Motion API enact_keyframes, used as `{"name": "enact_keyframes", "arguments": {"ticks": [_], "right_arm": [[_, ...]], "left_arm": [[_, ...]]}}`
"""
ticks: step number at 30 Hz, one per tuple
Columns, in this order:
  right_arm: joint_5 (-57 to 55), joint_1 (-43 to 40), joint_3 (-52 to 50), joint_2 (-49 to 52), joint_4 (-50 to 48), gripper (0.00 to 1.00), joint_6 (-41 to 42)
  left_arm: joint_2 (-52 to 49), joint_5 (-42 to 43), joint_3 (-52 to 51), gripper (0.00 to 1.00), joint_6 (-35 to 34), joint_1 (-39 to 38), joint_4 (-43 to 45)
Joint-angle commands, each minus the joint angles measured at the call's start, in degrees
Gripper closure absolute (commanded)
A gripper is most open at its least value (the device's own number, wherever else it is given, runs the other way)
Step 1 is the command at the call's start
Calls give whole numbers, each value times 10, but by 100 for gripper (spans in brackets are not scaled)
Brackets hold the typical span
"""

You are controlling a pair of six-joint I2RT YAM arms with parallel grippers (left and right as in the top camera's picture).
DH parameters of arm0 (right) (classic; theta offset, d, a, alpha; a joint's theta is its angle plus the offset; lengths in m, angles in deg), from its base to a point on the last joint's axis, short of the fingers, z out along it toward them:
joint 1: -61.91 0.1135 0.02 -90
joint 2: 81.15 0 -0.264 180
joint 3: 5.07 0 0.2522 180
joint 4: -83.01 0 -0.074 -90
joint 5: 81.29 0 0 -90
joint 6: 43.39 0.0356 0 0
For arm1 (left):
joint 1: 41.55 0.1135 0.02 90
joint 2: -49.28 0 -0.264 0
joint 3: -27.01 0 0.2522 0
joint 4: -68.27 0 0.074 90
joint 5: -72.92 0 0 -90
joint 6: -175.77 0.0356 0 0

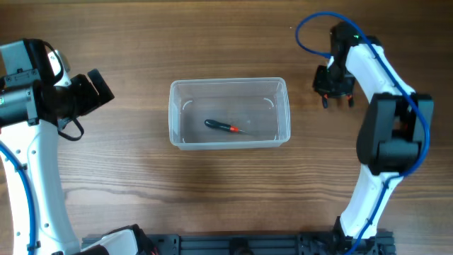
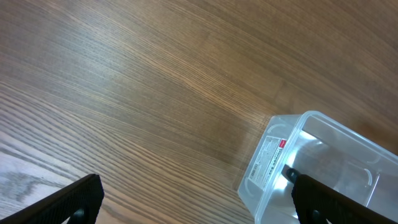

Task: Pack container
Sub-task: 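Move the right gripper to the orange TACTIX pliers and grasp them, then place the pliers into the container and open the right gripper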

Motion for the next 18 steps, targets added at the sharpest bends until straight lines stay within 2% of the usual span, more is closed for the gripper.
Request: {"name": "enact_keyframes", "arguments": {"ticks": [1,5,8,10,12,18], "right_arm": [[9,59,31,-140,12,96,-116],[9,148,31,-237,19,96,-254],[11,211,31,-258,33,96,-359],[54,256,28,-252,55,96,-452],[106,283,19,-236,54,96,-478],[157,299,-13,-148,22,96,-480]], "left_arm": [[-2,4,3,0,-7,2,6],[-2,4,3,0,-7,2,20],[-2,5,3,0,-7,2,29],[-2,4,3,0,-7,2,33],[-2,4,3,0,-7,2,33],[-2,4,3,0,-7,2,35]]}}
